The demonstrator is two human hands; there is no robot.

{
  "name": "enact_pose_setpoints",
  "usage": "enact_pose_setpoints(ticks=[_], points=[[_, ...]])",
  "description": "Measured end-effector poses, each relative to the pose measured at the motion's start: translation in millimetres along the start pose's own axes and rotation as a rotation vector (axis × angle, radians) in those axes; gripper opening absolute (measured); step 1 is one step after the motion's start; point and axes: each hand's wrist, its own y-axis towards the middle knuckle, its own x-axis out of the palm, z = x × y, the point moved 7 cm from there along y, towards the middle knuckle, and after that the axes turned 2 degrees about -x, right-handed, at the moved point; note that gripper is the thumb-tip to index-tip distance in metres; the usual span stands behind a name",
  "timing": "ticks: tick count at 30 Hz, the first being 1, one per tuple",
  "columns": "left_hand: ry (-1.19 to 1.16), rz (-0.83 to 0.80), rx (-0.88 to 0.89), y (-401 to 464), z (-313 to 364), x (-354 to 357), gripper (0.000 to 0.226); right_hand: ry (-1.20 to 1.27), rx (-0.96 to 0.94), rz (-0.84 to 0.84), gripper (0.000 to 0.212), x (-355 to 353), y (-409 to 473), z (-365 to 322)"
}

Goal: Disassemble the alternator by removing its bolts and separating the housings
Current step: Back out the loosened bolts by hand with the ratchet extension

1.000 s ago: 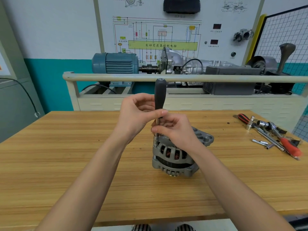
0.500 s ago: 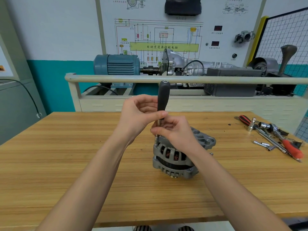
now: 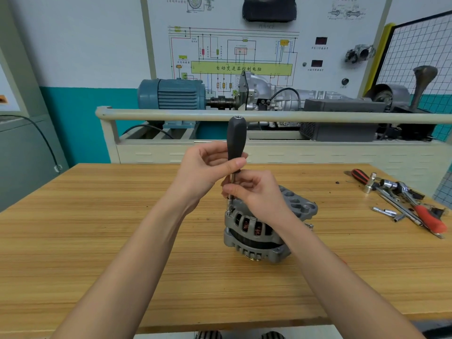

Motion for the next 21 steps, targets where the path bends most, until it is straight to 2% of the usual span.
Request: enact_pose_setpoints(ticks=[3,6,10,16,21], points=[[-0.089,-0.059,-0.036,-1,-2,1,0.035,0.004,0.007,-0.019,0.021,1,0,0],[-0.064,0.052,-0.017,0,0,-6,0.039,0.024,0.001,-0.041,0.017,3,-1,-2],[0.010,0.149,0.007,1,2,-7,0.046,0.021,-0.002,0.026,0.015,0,-1,-1],[-0.029,-0.041,-0.029,1,-1,1,0.031,-0.005,0.021,-0.005,0.021,3,1,2],[-0.026,0.141,-0.025,2,-2,-10,0.039,0.010,0.017,-0.066,0.014,8,1,0]])
